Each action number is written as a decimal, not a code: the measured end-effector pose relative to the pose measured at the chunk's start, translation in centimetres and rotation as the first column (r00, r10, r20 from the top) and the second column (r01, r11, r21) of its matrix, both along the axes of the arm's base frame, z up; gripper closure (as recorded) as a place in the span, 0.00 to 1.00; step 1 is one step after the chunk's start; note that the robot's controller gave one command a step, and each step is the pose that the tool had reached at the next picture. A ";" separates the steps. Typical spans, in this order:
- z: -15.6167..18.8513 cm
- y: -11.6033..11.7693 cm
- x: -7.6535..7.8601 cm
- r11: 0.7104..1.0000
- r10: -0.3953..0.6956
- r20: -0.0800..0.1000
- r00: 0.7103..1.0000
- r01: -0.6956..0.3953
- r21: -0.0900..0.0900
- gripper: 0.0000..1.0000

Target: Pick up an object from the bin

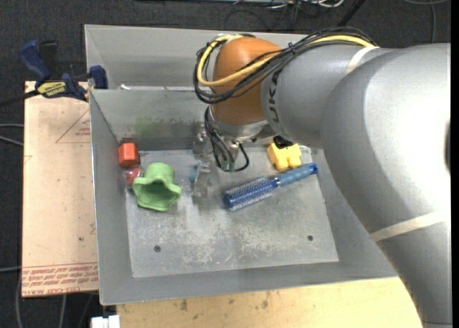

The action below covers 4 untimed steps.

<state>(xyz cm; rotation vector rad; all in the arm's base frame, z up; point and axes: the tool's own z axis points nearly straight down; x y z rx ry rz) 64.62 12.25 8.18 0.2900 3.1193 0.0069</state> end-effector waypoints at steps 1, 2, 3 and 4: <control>3.9 0.2 -2.3 1.000 0.006 -0.005 1.000 -0.006 -0.002 0.00; -1.5 -3.7 -3.3 1.000 -0.023 -0.013 1.000 0.023 -0.005 0.00; -1.1 -3.4 -3.1 1.000 -0.020 -0.006 1.000 0.020 -0.003 1.00; 9.9 -1.2 -6.3 1.000 -0.024 0.000 1.000 0.024 0.000 1.00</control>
Offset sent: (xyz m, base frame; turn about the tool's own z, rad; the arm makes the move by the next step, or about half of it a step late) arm -0.0236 0.0008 0.0366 -0.0032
